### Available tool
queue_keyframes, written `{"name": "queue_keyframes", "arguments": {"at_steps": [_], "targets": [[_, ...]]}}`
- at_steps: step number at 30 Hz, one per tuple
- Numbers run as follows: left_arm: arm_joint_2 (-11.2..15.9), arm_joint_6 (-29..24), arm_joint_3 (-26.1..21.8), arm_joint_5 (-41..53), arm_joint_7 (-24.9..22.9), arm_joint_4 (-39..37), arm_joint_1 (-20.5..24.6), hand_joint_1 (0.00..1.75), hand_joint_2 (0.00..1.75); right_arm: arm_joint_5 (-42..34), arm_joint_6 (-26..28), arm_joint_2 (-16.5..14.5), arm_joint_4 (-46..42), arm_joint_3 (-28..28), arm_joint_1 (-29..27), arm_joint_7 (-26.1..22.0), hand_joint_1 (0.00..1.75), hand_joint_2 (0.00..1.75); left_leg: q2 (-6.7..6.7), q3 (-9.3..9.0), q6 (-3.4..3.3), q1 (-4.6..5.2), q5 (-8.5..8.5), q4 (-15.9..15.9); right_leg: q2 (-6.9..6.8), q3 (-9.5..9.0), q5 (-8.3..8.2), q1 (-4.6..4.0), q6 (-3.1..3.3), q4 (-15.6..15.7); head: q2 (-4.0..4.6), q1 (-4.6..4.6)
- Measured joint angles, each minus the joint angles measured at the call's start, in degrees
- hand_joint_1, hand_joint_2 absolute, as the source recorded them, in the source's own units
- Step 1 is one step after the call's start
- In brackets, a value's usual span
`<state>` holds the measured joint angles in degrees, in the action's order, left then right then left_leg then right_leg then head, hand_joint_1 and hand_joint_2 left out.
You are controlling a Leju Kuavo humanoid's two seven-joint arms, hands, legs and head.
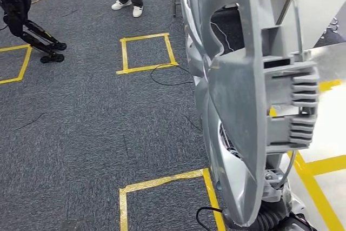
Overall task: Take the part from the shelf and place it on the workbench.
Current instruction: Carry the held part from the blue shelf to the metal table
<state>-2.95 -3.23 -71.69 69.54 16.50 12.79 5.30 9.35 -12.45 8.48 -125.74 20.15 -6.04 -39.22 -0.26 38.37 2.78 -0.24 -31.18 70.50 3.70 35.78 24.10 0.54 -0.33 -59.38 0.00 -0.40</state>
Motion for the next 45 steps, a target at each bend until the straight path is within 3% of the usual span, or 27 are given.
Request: {"name": "queue_keyframes", "arguments": {"at_steps": [2, 4, 6, 7, 9, 11, 13, 14, 15, 17, 19, 22, 24, 27, 28, 29, 31, 33, 35, 36, 37, 39, 41, 43, 44, 45], "targets": [[0.0, 0.0, 0.0, 0.0, 0.0, 0.0, 0.0, 0.00, 0.00, -0.1, 0.0, 0.0, 0.0, 0.2, 0.0, 0.2, 1.75, 1.75, 2.32, -3.49, 0.02, -0.44, 3.86, -7.6, 1.36, 0.10, -0.11, 0.02, -0.37, -0.2, 0.00, -0.03], [-0.1, 0.0, 0.0, -0.1, 0.0, 0.0, 0.1, 0.00, 0.00, -0.3, 0.2, 0.0, 0.0, 0.4, 0.0, 0.3, 1.75, 1.75, 4.47, -5.67, -0.08, -0.75, 5.01, -12.4, 2.54, 0.56, -0.33, 0.04, -0.99, -0.3, -0.01, -0.03], [-0.2, 0.0, 0.0, -0.1, 0.0, 0.0, 0.2, 0.00, 0.00, -0.2, 0.4, 0.0, 0.1, 0.5, -0.2, 0.5, 1.75, 1.75, 4.06, -5.92, -0.71, -0.62, 4.87, -13.1, 3.63, 1.03, -0.69, 0.25, -1.78, 0.1, -0.01, 0.03], [-0.2, 0.0, 0.0, -0.1, 0.0, 0.0, 0.2, 0.00, 0.00, -0.2, 0.5, 0.0, 0.1, 0.6, -0.3, 0.5, 1.75, 1.75, 3.48, -5.97, -1.12, -0.59, 4.99, -13.3, 3.46, 1.24, -0.63, 0.31, -2.10, 0.0, 0.00, 0.05], [-0.3, -0.1, 0.0, -0.3, 0.0, 0.0, 0.2, 0.00, 0.00, 0.3, 1.0, 0.0, 0.1, 0.8, -0.4, 0.7, 1.75, 1.75, 2.22, -6.10, -1.90, -0.60, 5.17, -13.5, 1.10, 2.75, 1.13, 0.15, -2.48, -2.9, 0.00, 0.39], [-0.3, -0.3, 0.0, -0.5, 0.1, 0.0, 0.1, 0.00, 0.00, 0.9, 1.6, 0.0, 0.2, 1.0, -0.5, 0.9, 1.75, 1.75, 0.94, -6.18, -2.33, -0.34, 5.06, -13.6, -2.03, 6.10, 4.90, 0.00, -2.68, -10.2, 0.00, 0.73], [-0.3, -0.4, 0.0, -0.6, 0.1, 0.0, -0.1, 0.00, 0.00, 1.2, 2.0, 0.0, 0.3, 1.2, -0.8, 1.0, 1.75, 1.75, -0.40, -6.26, -2.50, -0.10, 4.92, -13.6, -3.08, 8.84, 7.08, 0.02, -2.78, -16.2, 0.00, 0.80], [-0.3, -0.4, 0.0, -0.6, 0.1, 0.0, -0.1, 0.00, 0.00, 1.3, 2.2, 0.0, 0.3, 1.2, -0.9, 1.1, 1.75, 1.75, -1.02, -6.35, -2.51, -0.05, 4.83, -13.5, -3.24, 8.71, 6.60, 0.02, -2.76, -16.3, 0.00, 0.83], [-0.4, -0.4, 0.0, -0.6, 0.1, 0.0, -0.1, 0.00, 0.00, 1.4, 2.3, 0.0, 0.3, 1.2, -1.0, 1.1, 1.75, 1.75, -1.59, -6.52, -2.45, -0.03, 4.71, -13.5, -3.47, 7.30, 5.13, 0.01, -2.70, -13.9, 0.00, 0.84], [-0.5, -0.4, 0.0, -0.6, 0.1, 0.0, -0.1, 0.00, 0.00, 1.6, 2.5, 0.0, 0.4, 1.3, -1.1, 1.2, 1.75, 1.75, -2.55, -7.00, -2.08, 0.14, 4.31, -13.5, -5.57, 2.59, 1.89, -0.25, -2.47, -5.8, 0.00, 0.95], [-0.6, -0.3, 0.0, -0.6, 0.1, 0.0, -0.1, 0.00, 0.00, 1.8, 2.9, 0.0, 0.4, 1.5, -1.0, 1.3, 1.75, 1.75, -3.31, -7.33, -1.60, 0.48, 3.96, -13.3, -7.21, -0.13, 0.76, -0.55, -1.92, -1.0, 0.00, 0.99], [-0.7, -0.3, 0.0, -0.6, 0.1, 0.0, 0.0, 0.00, 0.00, 1.9, 3.4, 0.1, 0.4, 1.6, -1.1, 1.4, 1.75, 1.75, -4.32, -7.51, -0.86, 0.52, 3.69, -13.4, -5.78, 0.02, 0.68, -0.63, -0.91, -0.4, 0.00, 0.98], [-0.9, -0.3, 0.0, -0.6, 0.1, 0.0, 0.1, 0.00, 0.00, 1.9, 3.5, 0.2, 0.3, 1.7, -1.1, 1.4, 1.75, 1.75, -2.96, -6.63, -0.26, 0.34, 2.01, -11.3, -4.63, -0.04, 0.46, -0.35, -0.33, -0.1, 0.00, 0.83], [-1.0, -0.4, 0.0, -0.6, 0.1, 0.0, -0.1, 0.00, 0.00, 1.9, 3.5, 0.2, 0.3, 1.7, -1.0, 1.4, 1.75, 1.75, -0.57, -1.19, 0.10, 0.20, -3.08, -0.5, -2.89, -0.05, 0.35, -0.14, 0.05, 0.0, 0.00, 0.49], [-1.0, -0.4, 0.0, -0.6, 0.1, 0.0, -0.2, 0.00, 0.00, 1.9, 3.5, 0.2, 0.3, 1.7, -1.0, 1.4, 1.75, 1.75, -0.43, 0.45, 0.14, 0.18, -3.72, 2.4, -2.21, -0.04, 0.34, -0.11, 0.06, 0.0, 0.00, 0.46], [-1.0, -0.4, 0.0, -0.7, 0.1, 0.0, -0.2, 0.00, 0.00, 1.9, 3.6, 0.2, 0.3, 1.8, -1.1, 1.4, 1.75, 1.75, -0.36, 1.20, 0.15, 0.16, -3.22, 3.3, -1.55, -0.05, 0.31, -0.07, 0.05, 0.0, 0.00, 0.45], [-1.0, -0.4, 0.0, -0.7, 0.1, 0.0, -0.2, 0.00, 0.00, 1.9, 3.6, 0.2, 0.3, 1.8, -1.1, 1.5, 1.75, 1.75, 0.18, -0.54, 0.19, -0.07, 0.58, -1.3, -0.18, -0.13, 0.23, 0.11, -0.13, 0.0, 0.00, 0.44], [-1.0, -0.5, 0.0, -0.7, 0.1, 0.0, -0.2, 0.00, 0.00, 2.0, 3.8, 0.3, 0.3, 2.0, -1.1, 1.5, 1.75, 1.75, 2.41, -4.02, 0.32, -0.65, 4.01, -8.9, 1.15, 0.06, 0.15, 0.13, -0.64, -0.3, 0.00, 0.37], [-1.0, -0.5, 0.0, -0.7, 0.0, 0.0, -0.2, 0.00, 0.00, 2.5, 4.0, 0.3, 0.3, 2.3, -1.4, 1.5, 1.75, 1.75, 3.90, -5.64, 0.01, -0.87, 4.71, -12.6, 2.26, 0.53, -0.09, 0.13, -1.39, -0.3, -0.01, 0.31], [-1.0, -0.5, 0.0, -0.7, 0.0, 0.0, -0.2, 0.00, 0.00, 2.9, 4.1, 0.4, 0.3, 2.5, -1.8, 1.5, 1.75, 1.75, 3.66, -5.76, -0.39, -0.77, 4.62, -13.0, 2.75, 0.71, -0.27, 0.23, -1.76, -0.1, -0.01, 0.33], [-0.9, -0.5, 0.0, -0.7, -0.1, 0.0, -0.2, 0.00, 0.00, 3.4, 4.2, 0.5, 0.3, 2.7, -2.2, 1.5, 1.75, 1.75, 3.14, -5.74, -0.84, -0.71, 4.79, -13.0, 2.84, 0.85, -0.40, 0.36, -2.10, 0.0, -0.01, 0.33], [-0.9, -0.5, 0.0, -0.7, 0.0, 0.0, -0.1, 0.00, 0.00, 4.5, 4.4, 0.6, 0.3, 3.2, -2.9, 1.4, 1.75, 1.75, 2.14, -5.81, -1.74, -0.70, 5.03, -13.2, 0.87, 1.81, 0.79, 0.28, -2.54, -1.8, 0.00, 0.66], [-0.7, -0.5, 0.0, -0.7, 0.0, 0.0, -0.2, 0.00, 0.00, 5.2, 4.5, 0.7, 0.3, 3.8, -3.1, 1.4, 1.75, 1.75, 1.06, -5.85, -2.32, -0.55, 5.02, -13.3, -2.04, 4.66, 4.29, 0.09, -2.76, -8.1, 0.00, 1.12], [-0.6, -0.5, -0.1, -0.7, 0.0, 0.0, -0.4, 0.00, 0.00, 5.6, 4.6, 0.8, 0.3, 4.4, -3.2, 1.4, 1.75, 1.75, -0.16, -5.90, -2.53, -0.31, 4.90, -13.3, -3.03, 7.88, 7.34, 0.12, -2.90, -15.3, 0.00, 1.31], [-0.6, -0.4, -0.1, -0.7, 0.0, 0.0, -0.4, 0.00, 0.00, 5.6, 4.6, 0.8, 0.3, 4.5, -3.2, 1.4, 1.75, 1.75, -0.75, -5.96, -2.56, -0.25, 4.85, -13.3, -3.16, 8.36, 7.49, 0.12, -2.91, -16.6, 0.00, 1.33], [-0.6, -0.4, -0.1, -0.7, 0.0, 0.0, -0.4, 0.00, 0.00, 5.7, 4.7, 0.8, 0.3, 4.6, -3.2, 1.4, 1.75, 1.75, -1.30, -6.08, -2.53, -0.22, 4.78, -13.3, -3.28, 7.67, 6.62, 0.11, -2.88, -15.7, 0.00, 1.36]]}}
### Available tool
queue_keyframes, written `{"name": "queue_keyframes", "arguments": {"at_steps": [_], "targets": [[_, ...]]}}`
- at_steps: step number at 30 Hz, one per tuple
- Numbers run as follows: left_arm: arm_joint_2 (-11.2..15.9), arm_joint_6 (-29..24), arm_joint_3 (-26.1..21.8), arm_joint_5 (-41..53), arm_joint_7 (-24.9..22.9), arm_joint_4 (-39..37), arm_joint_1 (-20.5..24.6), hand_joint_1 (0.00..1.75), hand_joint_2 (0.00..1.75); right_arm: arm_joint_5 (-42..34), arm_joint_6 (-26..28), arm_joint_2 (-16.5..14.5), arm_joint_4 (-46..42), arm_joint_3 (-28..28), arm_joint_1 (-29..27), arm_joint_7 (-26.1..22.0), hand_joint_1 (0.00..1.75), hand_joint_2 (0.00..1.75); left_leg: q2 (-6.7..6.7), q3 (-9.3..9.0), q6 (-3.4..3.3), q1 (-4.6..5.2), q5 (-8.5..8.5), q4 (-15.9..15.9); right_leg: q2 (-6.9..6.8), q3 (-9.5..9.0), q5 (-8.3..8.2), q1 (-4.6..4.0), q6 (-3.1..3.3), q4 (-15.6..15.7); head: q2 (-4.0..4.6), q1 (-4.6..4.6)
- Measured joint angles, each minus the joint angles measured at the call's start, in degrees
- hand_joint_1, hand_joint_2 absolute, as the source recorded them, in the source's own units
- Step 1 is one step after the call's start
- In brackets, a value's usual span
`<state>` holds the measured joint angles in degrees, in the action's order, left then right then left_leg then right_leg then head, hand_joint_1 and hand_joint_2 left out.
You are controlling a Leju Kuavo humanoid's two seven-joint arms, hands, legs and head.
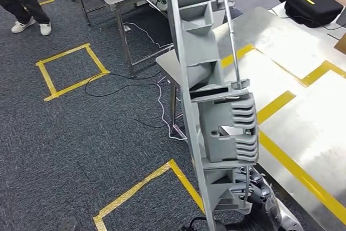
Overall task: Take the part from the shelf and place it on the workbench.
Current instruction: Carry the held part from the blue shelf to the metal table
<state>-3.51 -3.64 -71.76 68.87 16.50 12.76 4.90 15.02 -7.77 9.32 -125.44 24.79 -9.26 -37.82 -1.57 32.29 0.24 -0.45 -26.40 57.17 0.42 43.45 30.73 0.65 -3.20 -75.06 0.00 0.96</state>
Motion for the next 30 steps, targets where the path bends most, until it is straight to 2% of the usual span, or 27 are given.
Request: {"name": "queue_keyframes", "arguments": {"at_steps": [1, 3, 4, 5, 7, 9, 11, 13, 14, 15, 16, 17, 19, 20, 21, 22, 23, 25, 27, 28, 29, 30], "targets": [[0.0, 0.0, 0.0, 0.0, 0.0, 0.0, 0.0, 0.00, 0.00, 0.0, 0.0, 0.0, 0.0, 0.1, 0.0, 0.0, 1.75, 1.75, -0.51, -0.17, 0.09, 0.01, -0.10, 0.0, -0.32, -1.83, -1.65, -0.01, 0.07, 3.1, 0.00, 0.02], [-0.1, 0.0, 0.0, 0.0, 0.0, 0.0, 0.0, 0.00, 0.00, 0.1, 0.2, 0.1, 0.0, 0.4, 0.0, 0.0, 1.75, 1.75, -1.39, -0.57, 0.51, 0.19, -0.43, 0.1, -2.22, -6.40, -4.51, -0.18, 0.38, 11.2, 0.00, 0.15], [-0.1, 0.0, 0.0, 0.1, 0.1, 0.0, 0.1, 0.00, 0.00, 0.1, 0.3, 0.1, 0.0, 0.5, 0.1, 0.1, 1.75, 1.75, -1.79, -0.71, 0.78, 0.33, -0.57, 0.2, -2.90, -7.86, -5.15, -0.31, 0.64, 13.8, 0.00, 0.20], [-0.1, 0.0, 0.0, 0.1, 0.1, 0.0, 0.1, 0.00, 0.00, 0.2, 0.5, 0.3, 0.0, 0.6, 0.1, 0.2, 1.75, 1.75, -2.17, -0.80, 1.06, 0.47, -0.64, 0.2, -3.24, -8.47, -5.26, -0.48, 0.94, 15.0, 0.00, 0.24], [-0.1, 0.1, 0.0, 0.1, 0.1, 0.0, 0.1, 0.00, 0.00, 0.3, 1.1, 0.5, 0.0, 0.8, 0.1, 0.4, 1.75, 1.75, -3.00, -0.93, 1.63, 0.49, -0.66, 0.0, -2.19, -8.30, -5.33, -0.65, 1.62, 15.2, -0.01, 0.25], [-0.1, 0.3, 0.0, 0.1, 0.2, 0.0, 0.3, 0.00, 0.00, 0.4, 1.6, 0.7, 0.0, 0.8, 0.3, 0.9, 1.75, 1.75, -2.07, -0.58, 2.26, 0.31, -1.67, 1.0, -1.14, -8.27, -5.62, -0.44, 2.26, 15.5, -0.01, 0.15], [-0.2, 0.4, 0.0, 0.1, 0.2, 0.0, 0.3, 0.00, 0.00, 0.6, 2.0, 1.0, 0.2, 0.7, 0.8, 1.6, 1.75, 1.75, 0.02, 1.87, 2.68, 0.18, -4.83, 6.3, -0.12, -8.30, -5.84, -0.15, 2.67, 15.8, 0.00, -0.15], [-0.2, 0.5, 0.0, 0.1, 0.3, 0.0, 0.2, 0.00, 0.00, 1.1, 2.5, 1.2, 0.4, 0.5, 1.4, 2.3, 1.75, 1.75, 0.81, 5.63, 2.80, 0.15, -7.94, 13.8, 0.99, -8.20, -5.92, -0.12, 2.83, 15.8, 0.00, -0.36], [-0.2, 0.5, 0.0, 0.1, 0.3, 0.0, 0.2, 0.00, 0.00, 1.7, 2.9, 1.3, 0.5, 0.4, 1.6, 2.6, 1.75, 1.75, 0.90, 6.84, 2.79, 0.14, -8.22, 15.8, 1.61, -8.17, -5.95, -0.12, 2.85, 15.8, 0.00, -0.39], [-0.2, 0.5, 0.0, 0.1, 0.3, 0.0, 0.2, 0.00, 0.00, 2.4, 3.4, 1.4, 0.6, 0.3, 1.7, 2.9, 1.75, 1.75, 0.96, 7.05, 2.76, 0.11, -7.36, 15.8, 2.23, -8.17, -6.00, -0.09, 2.83, 15.7, 0.00, -0.41], [-0.2, 0.5, 0.0, 0.1, 0.3, 0.0, 0.1, 0.00, 0.00, 3.3, 4.0, 1.6, 0.7, 0.2, 1.8, 3.2, 1.75, 1.75, 1.14, 6.23, 2.73, 0.03, -5.60, 13.8, 2.89, -8.18, -6.06, -0.04, 2.75, 15.7, 0.00, -0.43], [-0.2, 0.5, 0.0, 0.1, 0.3, 0.0, 0.2, 0.00, 0.00, 4.4, 4.8, 1.7, 0.8, 0.1, 1.9, 3.5, 1.75, 1.75, 1.74, 4.57, 2.72, -0.12, -3.41, 10.3, 3.51, -8.18, -6.13, 0.02, 2.61, 15.7, 0.00, -0.45], [-0.3, 0.5, 0.0, 0.0, 0.3, 0.0, 0.2, 0.00, 0.00, 6.7, 6.6, 2.1, 0.8, 0.0, 2.3, 4.0, 1.75, 1.75, 3.95, 1.20, 2.63, -0.52, -0.69, 3.2, 4.74, -7.86, -6.27, -0.05, 2.04, 15.5, -0.01, -0.59], [-0.3, 0.5, 0.0, 0.0, 0.4, 0.0, 0.2, 0.00, 0.00, 7.6, 7.6, 2.3, 0.8, 0.0, 2.5, 4.3, 1.75, 1.75, 4.78, 0.31, 2.45, -0.61, -0.30, 1.2, 5.25, -7.63, -6.41, -0.07, 1.67, 15.5, -0.01, -0.65], [-0.3, 0.5, 0.0, -0.1, 0.4, 0.0, 0.3, 0.00, 0.00, 8.3, 8.6, 2.5, 0.9, -0.1, 2.6, 4.6, 1.75, 1.75, 5.05, 0.03, 2.12, -0.57, -0.38, 0.4, 5.76, -7.42, -6.61, -0.04, 1.26, 15.6, -0.01, -0.69], [-0.3, 0.5, 0.0, -0.1, 0.4, 0.0, 0.3, 0.00, 0.00, 8.8, 9.5, 2.8, 0.9, -0.1, 2.7, 4.9, 1.75, 1.75, 4.65, 0.10, 1.69, -0.53, -0.28, 0.3, 6.18, -7.26, -6.84, 0.10, 0.90, 15.9, -0.01, -0.67], [-0.3, 0.5, 0.0, -0.1, 0.4, 0.0, 0.4, 0.00, 0.00, 9.1, 10.3, 3.0, 0.9, -0.2, 2.7, 5.2, 1.75, 1.75, 4.12, 0.09, 1.24, -0.49, -0.11, 0.2, 5.96, -7.11, -6.89, 0.17, 0.58, 15.9, -0.01, -0.66], [-0.4, 0.5, 0.0, -0.2, 0.4, 0.0, 0.4, 0.00, 0.00, 9.5, 11.1, 3.4, 1.0, -0.4, 2.9, 5.5, 1.75, 1.75, 3.10, 0.05, 0.40, -0.50, 0.13, 0.0, 3.69, -5.92, -5.43, 0.06, 0.15, 13.6, -0.01, -0.25], [-0.4, 0.5, 0.0, -0.3, 0.5, 0.0, 0.3, 0.00, 0.00, 10.4, 11.7, 3.8, 1.1, -0.6, 3.2, 5.8, 1.75, 1.75, 2.00, 0.03, -0.07, -0.28, 0.09, -0.1, 0.95, -2.81, -1.83, -0.07, -0.07, 6.8, 0.00, 0.28], [-0.4, 0.4, 0.0, -0.3, 0.5, 0.0, 0.2, 0.00, 0.00, 11.0, 12.1, 3.9, 1.2, -0.6, 3.3, 6.1, 1.75, 1.75, 1.40, 0.02, -0.17, -0.15, 0.03, -0.1, 0.41, -1.05, -0.23, -0.06, -0.16, 2.9, 0.00, 0.39], [-0.4, 0.4, 0.0, -0.3, 0.5, 0.0, 0.1, 0.00, 0.00, 11.6, 12.6, 4.1, 1.3, -0.6, 3.2, 6.4, 1.75, 1.75, 0.79, -0.01, -0.24, -0.06, -0.03, -0.1, 0.18, 0.15, 0.56, -0.06, -0.19, 0.3, 0.00, 0.41], [-0.4, 0.5, 0.0, -0.3, 0.5, 0.0, 0.1, 0.00, 0.00, 12.2, 13.2, 4.3, 1.4, -0.7, 3.1, 6.7, 1.75, 1.75, 0.21, -0.07, -0.26, 0.00, -0.09, -0.1, 0.08, 0.36, 0.30, -0.06, -0.19, -0.3, 0.00, 0.43]]}}
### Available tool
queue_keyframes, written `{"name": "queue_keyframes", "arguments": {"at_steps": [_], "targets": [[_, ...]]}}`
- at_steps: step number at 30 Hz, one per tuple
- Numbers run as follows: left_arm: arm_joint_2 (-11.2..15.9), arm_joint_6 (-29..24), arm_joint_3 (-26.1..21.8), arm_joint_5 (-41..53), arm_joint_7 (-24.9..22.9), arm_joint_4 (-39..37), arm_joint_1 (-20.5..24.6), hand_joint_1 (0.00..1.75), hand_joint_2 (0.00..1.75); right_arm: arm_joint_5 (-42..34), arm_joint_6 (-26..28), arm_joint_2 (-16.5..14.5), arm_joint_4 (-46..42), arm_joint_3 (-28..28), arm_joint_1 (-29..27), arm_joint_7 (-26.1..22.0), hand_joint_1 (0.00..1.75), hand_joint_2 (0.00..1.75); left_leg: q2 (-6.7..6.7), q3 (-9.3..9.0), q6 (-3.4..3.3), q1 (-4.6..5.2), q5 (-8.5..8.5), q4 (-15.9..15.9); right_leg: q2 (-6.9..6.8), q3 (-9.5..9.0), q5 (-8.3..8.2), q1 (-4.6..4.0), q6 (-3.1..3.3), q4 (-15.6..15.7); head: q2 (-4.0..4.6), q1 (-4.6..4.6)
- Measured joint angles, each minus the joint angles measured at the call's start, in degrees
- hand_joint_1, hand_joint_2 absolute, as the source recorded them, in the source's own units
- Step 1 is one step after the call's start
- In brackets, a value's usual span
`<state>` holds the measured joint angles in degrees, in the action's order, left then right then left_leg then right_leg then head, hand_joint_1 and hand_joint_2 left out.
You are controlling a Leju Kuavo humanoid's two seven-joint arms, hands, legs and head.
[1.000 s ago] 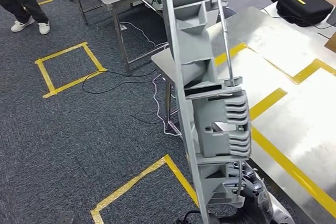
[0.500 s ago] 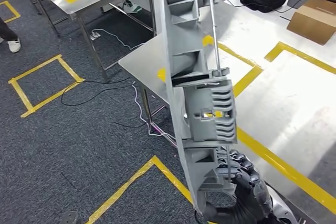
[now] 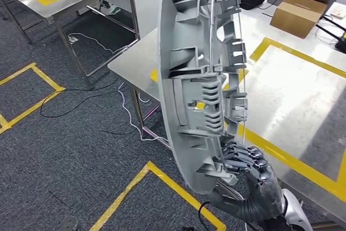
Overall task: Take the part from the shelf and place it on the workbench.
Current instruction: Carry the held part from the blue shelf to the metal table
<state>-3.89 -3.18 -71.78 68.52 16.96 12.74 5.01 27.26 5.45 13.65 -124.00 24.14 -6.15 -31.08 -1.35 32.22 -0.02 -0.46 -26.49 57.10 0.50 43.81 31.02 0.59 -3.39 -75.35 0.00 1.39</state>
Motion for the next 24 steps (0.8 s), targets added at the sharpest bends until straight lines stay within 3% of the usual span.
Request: {"name": "queue_keyframes", "arguments": {"at_steps": [2, 4, 6, 8, 10, 13, 14, 15, 17, 19, 21, 23, 24], "targets": [[-0.1, 0.1, 0.0, 0.0, 0.0, 0.0, 0.0, 0.00, 0.00, 1.4, 1.3, 0.6, 0.3, -0.3, -0.2, 0.8, 1.75, 1.75, -1.05, -0.31, 0.12, 0.03, -0.24, 0.0, -0.67, -3.10, -3.24, -0.02, 0.13, 5.6, 0.00, 0.04], [-0.2, 0.1, 0.0, 0.0, 0.0, 0.0, 0.0, 0.00, 0.00, 2.7, 2.4, 1.2, 0.5, -0.7, -0.4, 1.4, 1.75, 1.75, -1.87, -0.70, 0.55, 0.31, -0.61, 0.1, -2.85, -7.16, -5.69, -0.32, 0.47, 13.0, -0.01, 0.16], [-0.2, 0.1, 0.0, 0.0, 0.1, 0.0, 0.0, 0.00, 0.00, 3.3, 3.2, 1.7, 0.7, -1.3, -0.6, 1.8, 1.75, 1.75, -2.56, -0.91, 1.05, 0.64, -0.80, 0.1, -3.72, -8.43, -5.95, -0.64, 1.09, 15.6, -0.01, 0.21], [-0.2, 0.2, 0.0, 0.0, 0.1, 0.0, 0.1, 0.00, 0.00, 3.7, 3.7, 2.2, 0.9, -1.8, -0.9, 2.1, 1.75, 1.75, -3.33, -1.01, 1.60, 0.61, -0.91, 0.0, -2.41, -8.15, -6.15, -0.61, 1.86, 15.7, -0.01, 0.18], [-0.2, 0.2, 0.0, -0.1, 0.2, 0.0, 0.1, 0.00, 0.00, 4.4, 4.0, 2.6, 1.0, -2.2, -1.1, 2.6, 1.75, 1.75, -2.35, -0.34, 2.25, 0.47, -2.33, 1.6, -1.22, -8.08, -6.40, -0.32, 2.48, 16.0, -0.01, 0.02], [-0.3, 0.4, 0.0, -0.1, 0.2, 0.0, 0.0, 0.00, 0.00, 5.4, 4.4, 3.0, 1.1, -2.7, -1.3, 3.0, 1.75, 1.75, 0.30, 4.68, 2.69, 0.36, -7.35, 11.8, 0.49, -8.04, -6.58, -0.06, 2.91, 16.1, 0.00, -0.48], [-0.3, 0.4, 0.0, -0.1, 0.2, 0.0, -0.1, 0.00, 0.00, 5.6, 4.6, 3.1, 1.1, -2.9, -1.5, 3.2, 1.75, 1.75, 0.53, 6.37, 2.70, 0.35, -8.10, 14.8, 1.16, -8.02, -6.60, -0.07, 2.95, 16.1, 0.00, -0.55], [-0.3, 0.4, 0.0, -0.1, 0.2, 0.0, -0.2, 0.00, 0.00, 5.8, 4.8, 3.3, 1.2, -3.0, -1.6, 3.3, 1.75, 1.75, 0.64, 7.26, 2.66, 0.35, -7.75, 16.0, 1.85, -8.02, -6.62, -0.06, 2.96, 16.1, 0.00, -0.57], [-0.3, 0.5, -0.1, -0.1, 0.4, 0.0, -0.2, 0.00, 0.00, 6.3, 4.9, 3.6, 1.3, -3.4, -1.8, 3.6, 1.75, 1.75, 1.06, 5.91, 2.45, 0.30, -4.20, 12.2, 3.18, -8.05, -6.70, 0.00, 2.84, 16.1, 0.00, -0.60], [-0.3, 0.6, -0.1, -0.1, 0.6, 0.0, -0.1, 0.00, 0.00, 6.8, 5.0, 3.9, 1.3, -3.7, -1.8, 3.8, 1.75, 1.75, 3.11, 2.55, 2.21, -0.01, -0.71, 4.7, 4.38, -7.91, -6.82, 0.01, 2.50, 15.9, 0.00, -0.70], [-0.2, 0.6, -0.1, -0.2, 0.7, 0.0, 0.0, 0.00, 0.00, 7.0, 5.2, 4.1, 1.4, -4.0, -1.8, 4.0, 1.75, 1.75, 4.74, 0.70, 1.87, -0.16, 0.15, 0.7, 5.43, -7.57, -7.06, 0.00, 1.90, 16.0, -0.01, -0.81], [-0.3, 0.6, -0.1, -0.2, 0.7, 0.0, 0.1, 0.00, 0.00, 7.2, 5.4, 4.3, 1.5, -4.3, -1.9, 4.3, 1.75, 1.75, 4.12, 0.51, 1.17, -0.08, 0.14, 0.2, 6.08, -7.28, -7.35, 0.12, 1.19, 16.3, -0.01, -0.84], [-0.3, 0.6, -0.1, -0.2, 0.7, 0.0, 0.1, 0.00, 0.00, 7.2, 5.5, 4.4, 1.5, -4.4, -2.0, 4.4, 1.75, 1.75, 3.64, 0.46, 0.76, -0.10, 0.26, 0.1, 5.43, -7.08, -7.19, 0.12, 0.90, 16.1, -0.01, -0.78]]}}
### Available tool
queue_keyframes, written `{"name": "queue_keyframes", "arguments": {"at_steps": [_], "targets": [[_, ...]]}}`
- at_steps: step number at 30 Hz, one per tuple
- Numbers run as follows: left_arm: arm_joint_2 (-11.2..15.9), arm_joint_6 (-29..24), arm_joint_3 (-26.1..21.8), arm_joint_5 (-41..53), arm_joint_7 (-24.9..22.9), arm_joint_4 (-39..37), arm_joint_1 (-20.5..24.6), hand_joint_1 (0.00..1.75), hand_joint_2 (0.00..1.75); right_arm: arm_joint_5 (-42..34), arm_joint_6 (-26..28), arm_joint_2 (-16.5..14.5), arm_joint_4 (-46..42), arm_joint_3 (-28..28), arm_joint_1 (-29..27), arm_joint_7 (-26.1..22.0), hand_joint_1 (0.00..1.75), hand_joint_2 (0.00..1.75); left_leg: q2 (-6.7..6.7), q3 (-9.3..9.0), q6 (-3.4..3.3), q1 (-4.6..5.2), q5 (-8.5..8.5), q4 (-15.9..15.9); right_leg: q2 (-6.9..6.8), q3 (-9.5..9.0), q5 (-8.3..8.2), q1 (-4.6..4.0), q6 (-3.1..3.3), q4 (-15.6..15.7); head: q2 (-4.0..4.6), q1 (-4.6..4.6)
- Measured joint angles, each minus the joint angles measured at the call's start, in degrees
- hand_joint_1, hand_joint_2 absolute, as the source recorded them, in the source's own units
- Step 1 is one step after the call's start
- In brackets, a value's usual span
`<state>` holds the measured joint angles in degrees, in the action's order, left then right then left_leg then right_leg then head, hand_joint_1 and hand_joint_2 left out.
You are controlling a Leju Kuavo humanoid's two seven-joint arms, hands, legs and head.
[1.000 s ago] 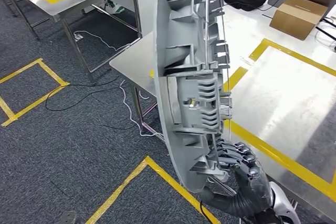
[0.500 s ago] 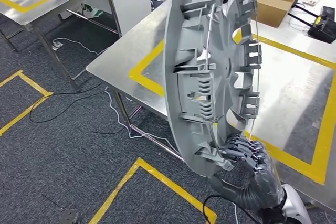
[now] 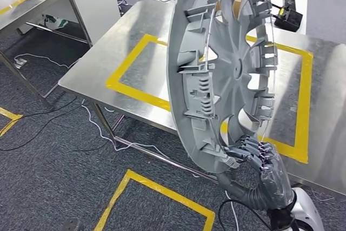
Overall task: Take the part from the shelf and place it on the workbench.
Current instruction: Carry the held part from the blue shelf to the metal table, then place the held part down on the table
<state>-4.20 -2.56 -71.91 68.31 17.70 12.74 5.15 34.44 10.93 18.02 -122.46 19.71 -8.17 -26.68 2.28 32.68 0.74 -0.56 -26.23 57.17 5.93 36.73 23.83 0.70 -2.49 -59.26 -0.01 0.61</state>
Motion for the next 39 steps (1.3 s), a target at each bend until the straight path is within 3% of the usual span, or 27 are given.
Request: {"name": "queue_keyframes", "arguments": {"at_steps": [2, 3, 5, 6, 7, 8, 10, 12, 14, 16, 18, 20, 21, 22, 24, 26, 28, 29, 30, 32, 34, 36, 37, 38, 39], "targets": [[0.0, 0.0, 0.0, 0.0, 0.0, 0.0, 0.0, 0.00, 0.00, 0.0, 0.1, 0.2, 0.1, -0.3, -0.1, 0.1, 1.75, 1.75, -1.09, -0.07, -0.73, -0.11, 0.20, -0.3, -2.86, 1.58, 2.19, -0.07, -0.47, -3.3, 0.01, 0.47], [0.0, 0.0, 0.0, 0.0, 0.0, 0.0, -0.1, 0.00, 0.00, 0.0, 0.1, 0.3, 0.1, -0.4, -0.2, 0.2, 1.75, 1.75, -1.59, -0.08, -0.91, -0.03, 0.17, -0.3, -4.32, 3.08, 4.13, -0.10, -0.68, -6.8, 0.01, 0.72], [0.1, 0.0, -0.1, 0.0, 0.0, 0.0, -0.3, 0.00, 0.00, 0.0, 0.2, 0.4, 0.3, -0.5, -0.3, 0.2, 1.75, 1.75, -2.76, -0.10, -1.09, 0.09, 0.09, -0.2, -5.36, 6.31, 7.43, -0.03, -1.01, -14.0, 0.01, 0.95], [0.1, 0.0, -0.1, 0.0, 0.0, 0.0, -0.3, 0.00, 0.00, 0.0, 0.2, 0.4, 0.4, -0.6, -0.5, 0.3, 1.75, 1.75, -3.35, -0.14, -1.09, 0.12, 0.04, -0.2, -5.44, 7.02, 7.81, -0.02, -1.09, -15.8, 0.01, 0.96], [0.0, 0.0, -0.1, 0.0, 0.0, 0.0, -0.4, 0.00, 0.00, 0.0, 0.2, 0.5, 0.5, -0.7, -0.7, 0.3, 1.75, 1.75, -3.89, -0.23, -1.05, 0.13, -0.04, -0.2, -5.53, 6.54, 7.03, -0.03, -1.12, -15.2, 0.01, 0.99], [0.0, 0.0, -0.1, 0.0, 0.0, 0.0, -0.3, 0.00, 0.00, 0.0, 0.2, 0.5, 0.6, -0.9, -0.8, 0.3, 1.75, 1.75, -4.42, -0.39, -0.94, 0.13, -0.16, -0.2, -5.87, 4.89, 5.39, -0.03, -1.09, -12.3, 0.01, 1.01], [-0.1, 0.0, -0.1, 0.0, 0.0, 0.0, -0.3, 0.00, 0.00, 0.0, 0.2, 0.6, 0.6, -1.2, -0.9, 0.4, 1.75, 1.75, -5.37, -0.83, -0.47, 0.28, -0.54, -0.1, -7.82, 0.36, 2.26, -0.19, -0.91, -4.2, 0.01, 1.08], [-0.1, 0.0, -0.1, 0.0, 0.0, 0.0, -0.3, 0.00, 0.00, 0.0, 0.3, 0.7, 0.7, -1.3, -0.9, 0.4, 1.75, 1.75, -6.16, -1.12, 0.06, 0.56, -0.78, -0.1, -8.81, -1.81, 1.26, -0.45, -0.33, -0.2, 0.00, 1.08], [0.0, 0.1, -0.1, -0.1, 0.0, 0.0, -0.2, 0.00, 0.00, 0.0, 0.3, 0.7, 0.7, -1.4, -1.0, 0.6, 1.75, 1.75, -7.03, -1.29, 0.59, 0.63, -0.82, -0.2, -7.67, -1.65, 1.20, -0.58, 0.46, 0.0, -0.01, 1.06], [0.0, 0.1, -0.1, -0.1, 0.0, 0.0, -0.1, 0.00, 0.00, 0.0, 0.2, 0.7, 0.7, -1.6, -1.1, 0.9, 1.75, 1.75, -6.43, -1.08, 1.21, 0.49, -1.81, 0.6, -6.59, -1.60, 1.02, -0.35, 1.11, 0.2, 0.00, 1.00], [-0.1, 0.2, -0.1, -0.3, 0.1, 0.0, -0.1, 0.00, 0.00, 0.0, 0.2, 0.7, 0.7, -1.7, -1.1, 1.0, 1.75, 1.75, -4.30, 1.16, 1.67, 0.35, -4.93, 5.7, -5.65, -1.63, 0.89, -0.04, 1.60, 0.3, 0.01, 0.78], [-0.2, 0.2, -0.1, -0.4, 0.1, 0.0, -0.2, 0.00, 0.00, 0.0, 0.1, 0.7, 0.8, -1.7, -1.1, 1.0, 1.75, 1.75, -3.13, 5.01, 1.84, 0.30, -8.31, 13.4, -4.55, -1.53, 0.88, 0.01, 1.79, 0.3, 0.01, 0.64], [-0.2, 0.2, -0.1, -0.4, 0.1, 0.0, -0.3, 0.00, 0.00, 0.0, 0.1, 0.7, 0.8, -1.7, -1.1, 1.0, 1.75, 1.75, -3.00, 6.36, 1.85, 0.29, -8.75, 15.8, -3.91, -1.51, 0.86, 0.01, 1.78, 0.3, 0.01, 0.62], [-0.2, 0.2, -0.1, -0.4, 0.1, 0.0, -0.4, 0.00, 0.00, 0.0, 0.1, 0.7, 0.9, -1.7, -1.1, 1.0, 1.75, 1.75, -2.93, 6.75, 1.81, 0.27, -7.98, 16.2, -3.25, -1.51, 0.83, 0.01, 1.75, 0.3, 0.01, 0.59], [-0.1, 0.2, -0.2, -0.4, 0.1, 0.0, -0.3, 0.00, 0.00, 0.0, 0.1, 0.7, 1.0, -1.7, -1.1, 1.0, 1.75, 1.75, -2.25, 4.48, 1.63, 0.13, -3.78, 10.9, -1.91, -1.55, 0.72, 0.07, 1.54, 0.3, 0.01, 0.54], [-0.1, 0.2, -0.2, -0.4, 0.1, 0.0, -0.2, 0.00, 0.00, 0.1, 0.1, 0.7, 1.1, -1.7, -1.0, 1.0, 1.75, 1.75, 0.12, 1.22, 1.41, -0.25, -0.75, 3.6, -0.71, -1.30, 0.60, 0.01, 1.11, 0.1, 0.01, 0.52], [-0.1, 0.1, -0.2, -0.4, 0.0, 0.0, -0.2, 0.00, 0.00, 0.2, 0.0, 0.7, 1.1, -1.8, -1.0, 1.1, 1.75, 1.75, 1.59, -0.04, 1.08, -0.39, -0.49, 0.6, 0.32, -0.78, 0.30, 0.05, 0.43, 0.1, -0.01, 0.54], [-0.2, 0.1, -0.3, -0.4, 0.0, 0.0, -0.2, 0.00, 0.00, 0.1, -0.2, 0.8, 1.1, -1.9, -1.1, 1.1, 1.75, 1.75, 1.25, -0.13, 0.80, -0.34, -0.53, 0.3, 0.87, -0.56, 0.10, 0.16, 0.04, 0.2, -0.01, 0.59], [-0.2, 0.1, -0.3, -0.4, 0.0, 0.0, -0.2, 0.00, 0.00, 0.1, -0.4, 0.8, 1.1, -2.0, -1.3, 1.2, 1.75, 1.75, 0.73, -0.15, 0.43, -0.30, -0.39, 0.3, 0.96, -0.37, 0.00, 0.28, -0.33, 0.3, -0.01, 0.59], [-0.2, 0.1, -0.4, -0.4, 0.0, 0.0, -0.1, 0.00, 0.00, -0.6, -1.4, 0.9, 1.2, -2.3, -1.6, 1.6, 1.75, 1.75, -0.31, -0.24, -0.34, -0.35, -0.17, 0.0, -1.17, 0.68, 1.25, 0.16, -0.90, -1.6, 0.01, 1.04], [-0.1, 0.1, -0.5, -0.5, 0.1, 0.0, -0.2, 0.00, 0.00, -2.6, -3.6, 1.0, 1.5, -3.0, -1.5, 2.7, 1.75, 1.75, -1.23, -0.28, -0.78, -0.22, -0.19, 0.0, -4.40, 3.68, 4.81, 0.00, -1.25, -8.3, 0.01, 1.58], [0.0, 0.1, -0.7, -0.5, 0.2, 0.0, -0.4, 0.00, 0.00, -5.4, -6.6, 1.2, 2.4, -4.2, -1.4, 4.5, 1.75, 1.75, -2.11, -0.29, -0.89, 0.00, -0.23, 0.0, -5.46, 6.74, 7.51, 0.05, -1.42, -15.2, 0.01, 1.68], [0.0, 0.1, -0.7, -0.5, 0.3, 0.0, -0.5, 0.00, 0.00, -6.7, -7.8, 1.3, 3.1, -5.0, -1.4, 5.2, 1.75, 1.75, -2.43, -0.30, -0.90, 0.06, -0.23, 0.0, -5.56, 6.99, 7.39, 0.04, -1.41, -16.1, 0.01, 1.68], [0.0, 0.1, -0.8, -0.5, 0.4, 0.0, -0.5, 0.00, 0.00, -7.5, -8.8, 1.5, 3.7, -5.8, -1.4, 5.7, 1.75, 1.75, -2.64, -0.33, -0.89, 0.09, -0.24, 0.0, -5.58, 5.98, 6.24, 0.03, -1.34, -14.5, 0.01, 1.68], [0.0, 0.2, -0.8, -0.5, 0.4, 0.0, -0.5, 0.00, 0.00, -8.0, -9.4, 1.6, 4.3, -6.6, -1.4, 6.0, 1.75, 1.75, -2.77, -0.38, -0.86, 0.10, -0.26, 0.0, -5.68, 3.93, 4.48, 0.02, -1.23, -10.9, 0.01, 1.70]]}}
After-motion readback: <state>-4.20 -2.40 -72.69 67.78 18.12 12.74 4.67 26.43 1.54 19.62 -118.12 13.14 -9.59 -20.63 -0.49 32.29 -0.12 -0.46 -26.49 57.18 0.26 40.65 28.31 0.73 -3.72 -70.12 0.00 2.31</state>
